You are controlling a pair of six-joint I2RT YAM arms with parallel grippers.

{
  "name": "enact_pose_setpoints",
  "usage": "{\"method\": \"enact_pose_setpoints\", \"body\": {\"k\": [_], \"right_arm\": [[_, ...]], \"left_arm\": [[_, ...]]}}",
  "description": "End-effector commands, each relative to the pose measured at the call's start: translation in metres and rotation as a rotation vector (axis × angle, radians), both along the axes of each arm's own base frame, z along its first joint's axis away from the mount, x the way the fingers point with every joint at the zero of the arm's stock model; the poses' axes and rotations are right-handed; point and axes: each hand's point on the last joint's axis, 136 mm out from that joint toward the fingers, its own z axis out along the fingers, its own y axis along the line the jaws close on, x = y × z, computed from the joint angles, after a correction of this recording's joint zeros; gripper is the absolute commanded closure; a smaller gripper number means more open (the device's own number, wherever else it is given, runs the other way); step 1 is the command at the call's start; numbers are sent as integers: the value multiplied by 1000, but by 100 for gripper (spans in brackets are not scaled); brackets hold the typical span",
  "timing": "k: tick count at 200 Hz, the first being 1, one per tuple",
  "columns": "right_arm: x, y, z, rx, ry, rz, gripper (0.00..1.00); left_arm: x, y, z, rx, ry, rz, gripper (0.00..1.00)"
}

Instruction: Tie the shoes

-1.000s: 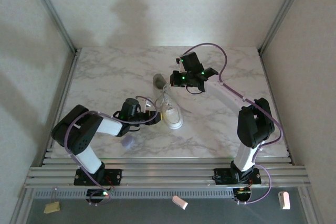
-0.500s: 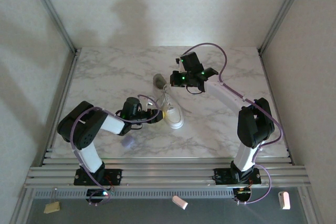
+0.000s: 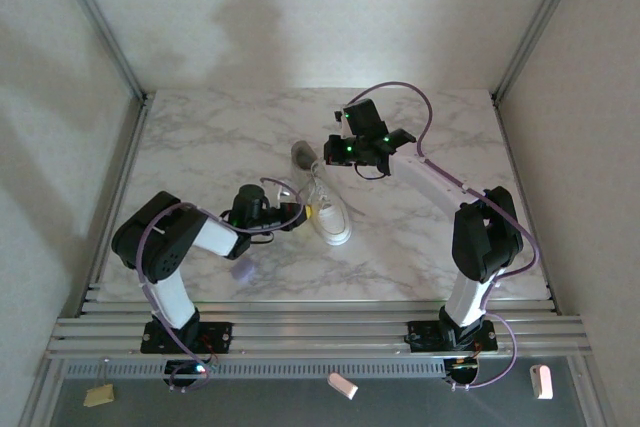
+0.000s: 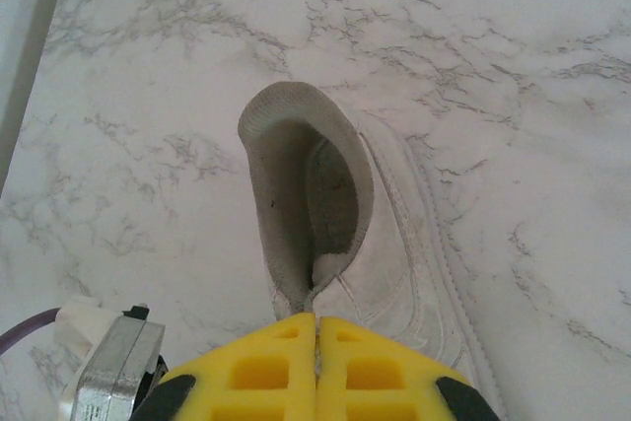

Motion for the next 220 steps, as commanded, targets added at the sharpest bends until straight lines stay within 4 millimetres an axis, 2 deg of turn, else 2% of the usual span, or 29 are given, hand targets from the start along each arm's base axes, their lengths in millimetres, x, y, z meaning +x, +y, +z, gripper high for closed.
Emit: {"method": "enact_pose_setpoints", "body": {"k": [1,60,96,220], "right_arm": [[2,-6,-1,-10,-7,-11,100],[9,-17,2,-48,-26,-65,100],[10,-20,1,-54,-23,-74,100],[12,-17,1,-48,-19,-66,100]], "left_arm": [[-6,4,13,-7,-37,19,100],[-38,23,-12,87,47,61,100],[-50,40,-26,154,99,104,100],[-78,83,-42,266,215,246,100]]}}
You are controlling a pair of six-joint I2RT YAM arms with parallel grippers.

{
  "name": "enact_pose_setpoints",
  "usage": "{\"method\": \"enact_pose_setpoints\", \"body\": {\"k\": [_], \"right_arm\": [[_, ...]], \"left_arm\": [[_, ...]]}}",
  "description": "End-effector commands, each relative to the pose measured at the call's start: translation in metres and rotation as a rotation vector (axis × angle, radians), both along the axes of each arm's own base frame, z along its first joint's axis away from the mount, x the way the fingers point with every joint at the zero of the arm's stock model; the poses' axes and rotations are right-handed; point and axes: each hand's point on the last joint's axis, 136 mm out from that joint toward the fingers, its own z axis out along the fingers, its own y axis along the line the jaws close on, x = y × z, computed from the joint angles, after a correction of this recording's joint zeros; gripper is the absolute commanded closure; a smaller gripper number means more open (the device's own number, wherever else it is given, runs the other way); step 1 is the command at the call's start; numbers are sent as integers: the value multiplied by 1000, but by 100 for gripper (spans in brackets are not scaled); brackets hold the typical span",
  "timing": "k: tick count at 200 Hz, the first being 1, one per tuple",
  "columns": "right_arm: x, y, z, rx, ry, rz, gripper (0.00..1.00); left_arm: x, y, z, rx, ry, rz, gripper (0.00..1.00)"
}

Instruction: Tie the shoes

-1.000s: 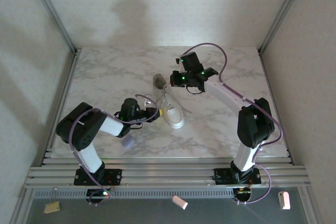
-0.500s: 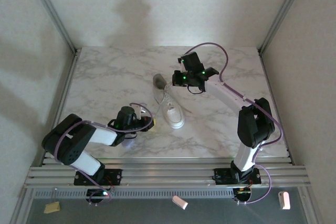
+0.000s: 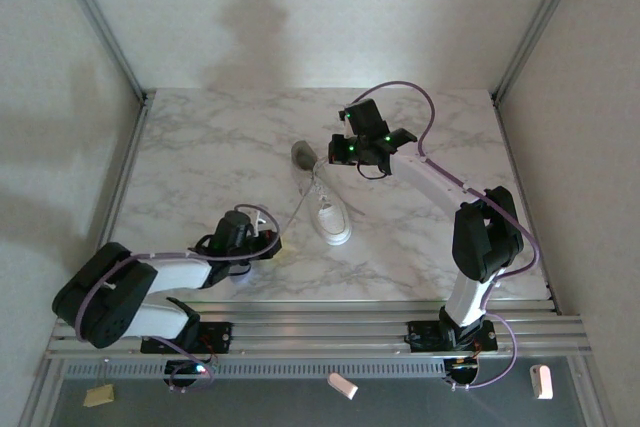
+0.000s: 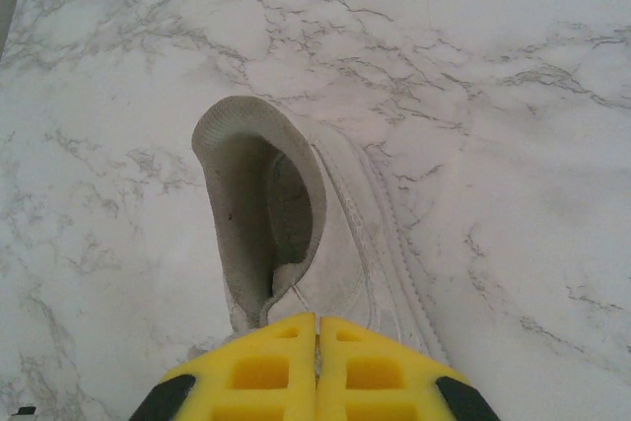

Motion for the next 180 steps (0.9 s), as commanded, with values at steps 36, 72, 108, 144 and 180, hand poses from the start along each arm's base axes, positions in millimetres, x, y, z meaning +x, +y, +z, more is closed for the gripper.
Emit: {"method": "enact_pose_setpoints", "body": {"k": [36,72,108,144,180], "right_arm": [[5,-2,5,2,-5,-10,100],[1,2,4,26,5,10,100],[-2,4,3,45,16,18,100],[-5,3,0,49,30,3,100],[-6,3,0,55,42,-1,100]], "left_arm": [[-10,17,-10,47,46,69,100],[15,-1,40,-39,-102,44,52],[58,-10,111,-131,-277,100,42],[99,-18,128,-288,-270,205,46],[117,-44,124,-380,-250,159,56]]}}
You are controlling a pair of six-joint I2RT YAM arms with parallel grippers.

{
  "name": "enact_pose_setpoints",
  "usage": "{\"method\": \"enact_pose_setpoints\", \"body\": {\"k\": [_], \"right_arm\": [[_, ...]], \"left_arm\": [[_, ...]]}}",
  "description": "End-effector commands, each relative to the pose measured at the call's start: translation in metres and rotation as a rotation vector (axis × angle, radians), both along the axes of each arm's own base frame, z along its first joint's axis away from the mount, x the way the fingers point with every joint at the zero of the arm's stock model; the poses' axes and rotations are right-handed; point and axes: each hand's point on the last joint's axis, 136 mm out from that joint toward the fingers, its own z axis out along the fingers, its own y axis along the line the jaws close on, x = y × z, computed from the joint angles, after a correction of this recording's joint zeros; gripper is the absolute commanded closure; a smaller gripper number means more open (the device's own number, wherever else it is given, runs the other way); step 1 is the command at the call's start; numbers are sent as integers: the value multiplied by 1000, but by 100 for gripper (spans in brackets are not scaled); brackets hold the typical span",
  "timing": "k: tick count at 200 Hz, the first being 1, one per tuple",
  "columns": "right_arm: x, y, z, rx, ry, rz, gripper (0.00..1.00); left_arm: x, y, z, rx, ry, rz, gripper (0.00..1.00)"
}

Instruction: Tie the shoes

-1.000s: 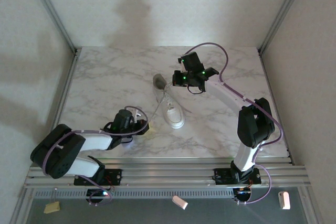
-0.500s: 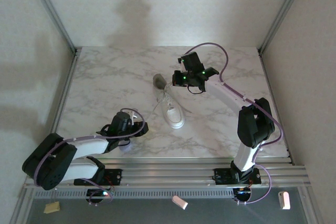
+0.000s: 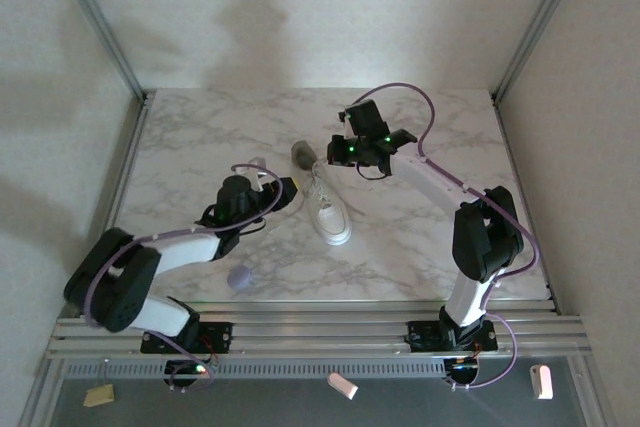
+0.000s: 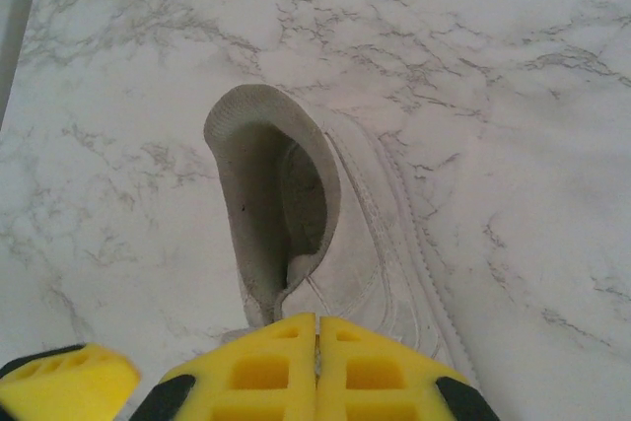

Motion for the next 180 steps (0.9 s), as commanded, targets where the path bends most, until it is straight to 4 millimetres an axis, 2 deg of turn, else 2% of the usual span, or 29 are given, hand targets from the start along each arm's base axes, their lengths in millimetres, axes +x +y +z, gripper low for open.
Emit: {"method": "enact_pose_setpoints", "body": {"k": [1,79,104,127,164,180], "right_arm": [[-2,-1,2,20,12,-4,100],[-3,-1,5,20,10,-1,100],[-2,-2,5,17,8,0,100],[-3,-2,5,17,10,-1,100],[-3,-1,6,18,8,3,100],[-3,-2,6,16,6,1,100]], "left_arm": [[14,-16,19,-116,-39,-21,56],[14,-32,-7,-134,10,-72,60],[13,-32,-18,-123,35,-66,54],[15,-33,-22,-124,43,-62,53],[20,-39,-23,-144,43,-79,58],[23,-41,-25,-143,46,-80,65]]}}
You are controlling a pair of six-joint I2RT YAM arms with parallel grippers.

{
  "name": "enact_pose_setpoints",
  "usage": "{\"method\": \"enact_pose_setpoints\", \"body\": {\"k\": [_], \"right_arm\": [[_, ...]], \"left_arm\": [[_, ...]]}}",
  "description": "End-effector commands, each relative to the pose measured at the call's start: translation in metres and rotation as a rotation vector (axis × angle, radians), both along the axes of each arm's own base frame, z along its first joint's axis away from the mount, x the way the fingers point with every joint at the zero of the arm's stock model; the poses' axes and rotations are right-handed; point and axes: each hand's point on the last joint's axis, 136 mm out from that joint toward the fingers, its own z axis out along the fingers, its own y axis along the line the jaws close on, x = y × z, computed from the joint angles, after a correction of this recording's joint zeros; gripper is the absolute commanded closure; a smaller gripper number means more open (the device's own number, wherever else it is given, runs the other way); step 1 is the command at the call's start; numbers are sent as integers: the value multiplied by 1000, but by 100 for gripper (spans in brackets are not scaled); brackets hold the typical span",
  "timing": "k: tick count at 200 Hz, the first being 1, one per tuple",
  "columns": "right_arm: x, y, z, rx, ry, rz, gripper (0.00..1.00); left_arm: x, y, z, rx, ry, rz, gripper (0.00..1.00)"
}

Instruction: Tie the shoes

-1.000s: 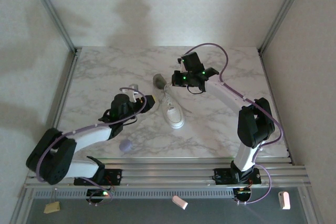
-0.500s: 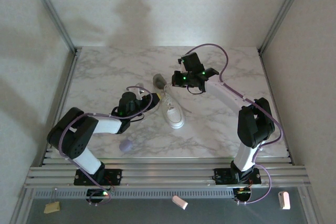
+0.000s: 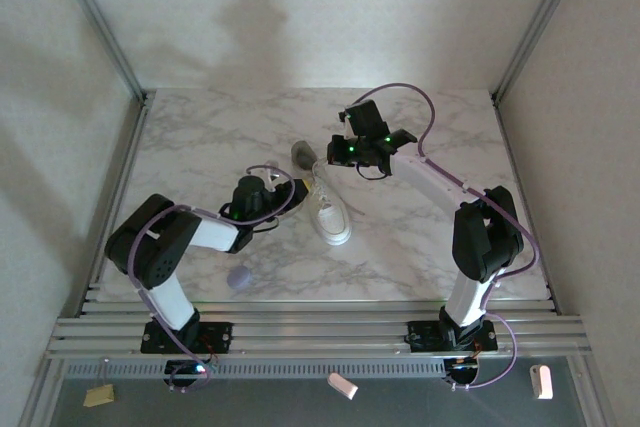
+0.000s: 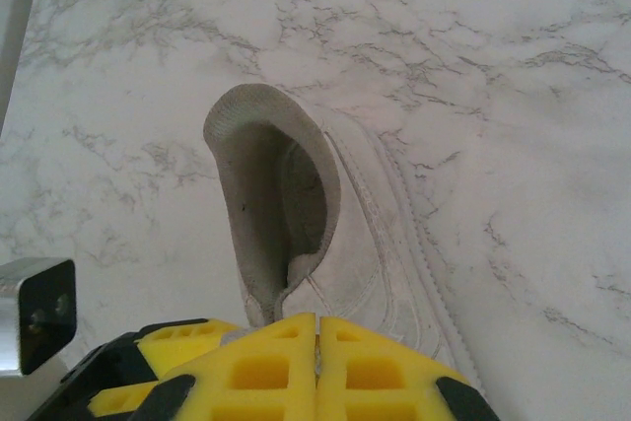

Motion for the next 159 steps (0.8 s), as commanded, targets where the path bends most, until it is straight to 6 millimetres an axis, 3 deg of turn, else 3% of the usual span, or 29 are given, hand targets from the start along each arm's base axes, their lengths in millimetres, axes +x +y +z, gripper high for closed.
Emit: {"method": "enact_pose_setpoints", "body": {"k": [1,27,63,102,159], "right_arm": [[-2,-2,6,15,3,3,100],[-3,-3,6,12,4,3,100],[-2,-8,6,-14,-10,-11,100],[6,-37,-7,-180,-33,-92,100],[11,-62,-29,-357,-9,-132,100]], "left_arm": [[7,-11,15,-42,-44,-24,65],[8,-10,15,-38,-46,-16,80],[7,6,19,50,-63,40,100],[0,34,15,246,-30,107,100],[-27,73,-35,495,119,136,100]]}}
